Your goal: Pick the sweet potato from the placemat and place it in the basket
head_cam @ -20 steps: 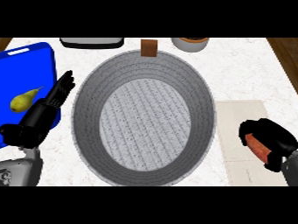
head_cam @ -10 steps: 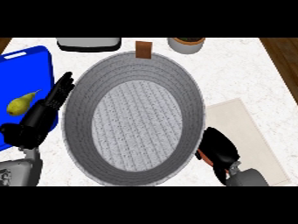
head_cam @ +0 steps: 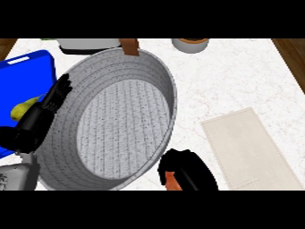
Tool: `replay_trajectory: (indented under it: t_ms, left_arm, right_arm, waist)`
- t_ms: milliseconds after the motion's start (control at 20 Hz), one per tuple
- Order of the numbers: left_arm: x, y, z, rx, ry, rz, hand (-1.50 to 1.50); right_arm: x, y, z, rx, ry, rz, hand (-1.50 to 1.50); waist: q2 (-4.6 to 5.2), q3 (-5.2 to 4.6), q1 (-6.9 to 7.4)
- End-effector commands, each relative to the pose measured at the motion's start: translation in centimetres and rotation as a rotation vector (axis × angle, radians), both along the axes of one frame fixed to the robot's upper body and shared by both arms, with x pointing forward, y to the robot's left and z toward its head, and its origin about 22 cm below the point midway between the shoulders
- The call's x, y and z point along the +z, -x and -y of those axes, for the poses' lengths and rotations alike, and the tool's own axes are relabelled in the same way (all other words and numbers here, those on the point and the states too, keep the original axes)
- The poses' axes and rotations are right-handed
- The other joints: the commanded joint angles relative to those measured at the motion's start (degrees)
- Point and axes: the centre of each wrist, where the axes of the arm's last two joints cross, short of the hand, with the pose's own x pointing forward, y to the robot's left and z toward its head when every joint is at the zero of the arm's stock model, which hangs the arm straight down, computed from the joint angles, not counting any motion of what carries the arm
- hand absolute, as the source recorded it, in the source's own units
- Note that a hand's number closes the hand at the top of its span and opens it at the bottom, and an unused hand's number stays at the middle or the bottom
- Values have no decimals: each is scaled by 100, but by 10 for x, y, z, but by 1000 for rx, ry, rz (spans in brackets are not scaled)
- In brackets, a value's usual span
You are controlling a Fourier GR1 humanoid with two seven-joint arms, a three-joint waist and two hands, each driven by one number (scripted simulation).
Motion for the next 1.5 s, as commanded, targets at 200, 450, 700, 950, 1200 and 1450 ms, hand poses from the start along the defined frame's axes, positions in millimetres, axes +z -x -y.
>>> replay_trajectory:
  t_ms: [200, 450, 700, 950, 1200, 1450]
  left_arm:
    - [0, 3, -5, 9, -2, -4, 0]
    - [10, -1, -3, 13, -11, 17, 0]
    - [7, 0, 0, 13, -1, 8, 0]
    - [2, 3, -1, -16, -3, 0, 0]
    - [8, -2, 5, -42, 7, 25, 0]
    - [12, -4, 8, -52, -1, 34, 0]
  right_arm:
    - [62, 83, -58, -132, -370, -21, 150]
    - [81, 92, -67, -246, -351, 36, 150]
    - [91, 84, -70, -316, -319, 82, 150]
    - [100, 68, -71, -415, -329, 134, 150]
    - [116, 46, -70, -527, -373, 192, 150]
    - [151, 25, -71, -663, -428, 220, 150]
  waist:
    - [19, -10, -49]
    - [36, -32, -101]
    - [65, -33, -26]
    - [98, -33, 100]
    - [141, -23, 230]
    - [158, -23, 325]
